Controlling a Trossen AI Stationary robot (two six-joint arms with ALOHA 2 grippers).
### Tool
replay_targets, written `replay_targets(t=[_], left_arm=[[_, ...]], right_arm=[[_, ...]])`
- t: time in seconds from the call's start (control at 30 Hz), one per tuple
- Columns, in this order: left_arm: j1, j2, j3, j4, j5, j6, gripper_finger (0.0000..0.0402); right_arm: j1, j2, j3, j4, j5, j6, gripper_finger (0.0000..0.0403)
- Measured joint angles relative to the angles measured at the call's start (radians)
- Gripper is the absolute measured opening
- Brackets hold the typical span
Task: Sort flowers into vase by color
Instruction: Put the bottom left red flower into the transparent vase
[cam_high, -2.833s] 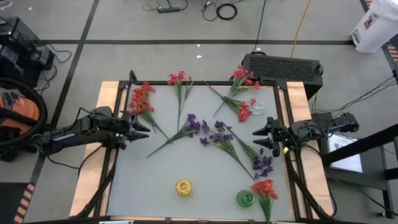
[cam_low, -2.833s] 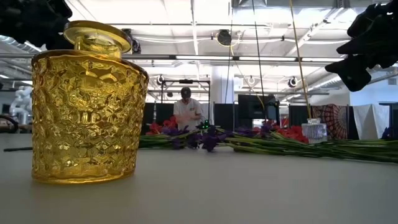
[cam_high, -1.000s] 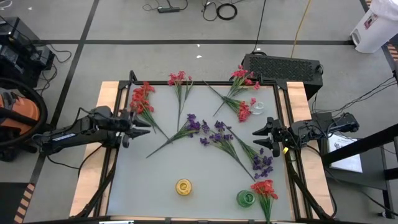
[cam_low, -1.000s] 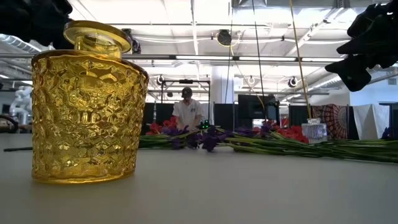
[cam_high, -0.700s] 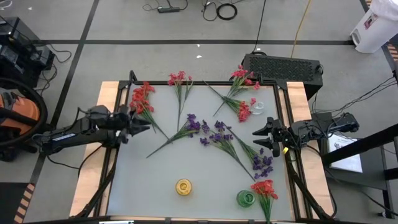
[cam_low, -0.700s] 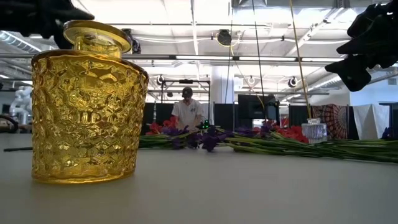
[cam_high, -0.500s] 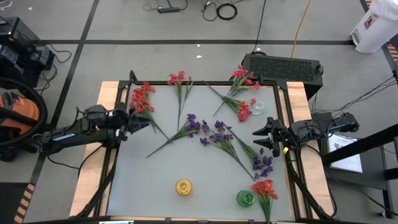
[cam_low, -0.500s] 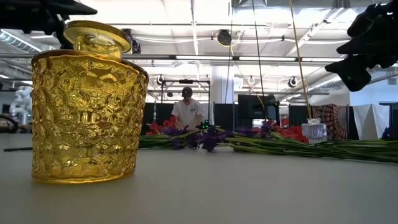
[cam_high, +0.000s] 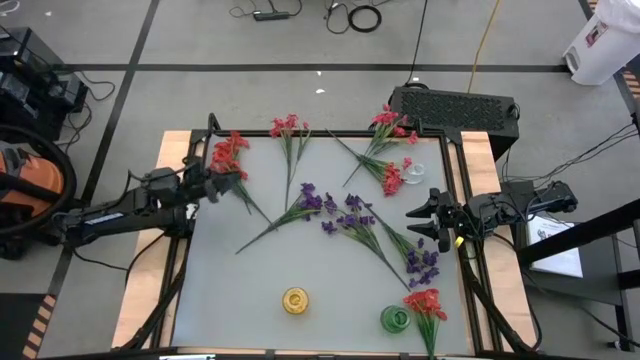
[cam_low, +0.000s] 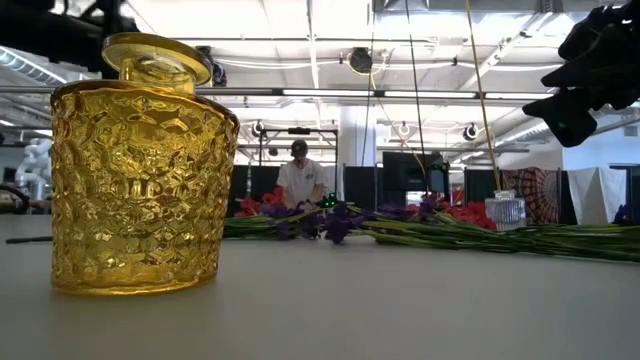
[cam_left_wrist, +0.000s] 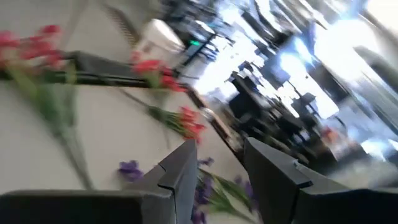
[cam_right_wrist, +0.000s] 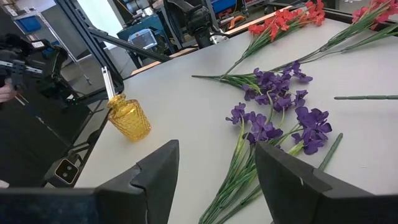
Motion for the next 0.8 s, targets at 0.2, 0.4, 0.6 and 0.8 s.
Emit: replay_targets(t=[0.2, 0.4, 0.6, 0.8], left_arm=[[0.000, 0.110, 0.000, 0.000, -0.108, -0.079, 0.0141], [0.000, 0.228, 0.000, -0.002, -0.042, -0.265, 0.0141], [0.000, 0.318, 0.006, -0.003, 0.117, -0.308, 0.0141], [-0.003, 0.372, 0.071, 0.001, 0.154, -0.258, 0.0141]], right_arm=[[0.000, 0.000, 0.000, 0.000, 0.000, 0.000, 0.0203], [0.000, 0.000, 0.000, 0.000, 0.000, 0.000, 0.0203], [0.000, 0.000, 0.000, 0.000, 0.000, 0.000, 0.0203], [0.000, 0.000, 0.000, 0.000, 0.000, 0.000, 0.0203]])
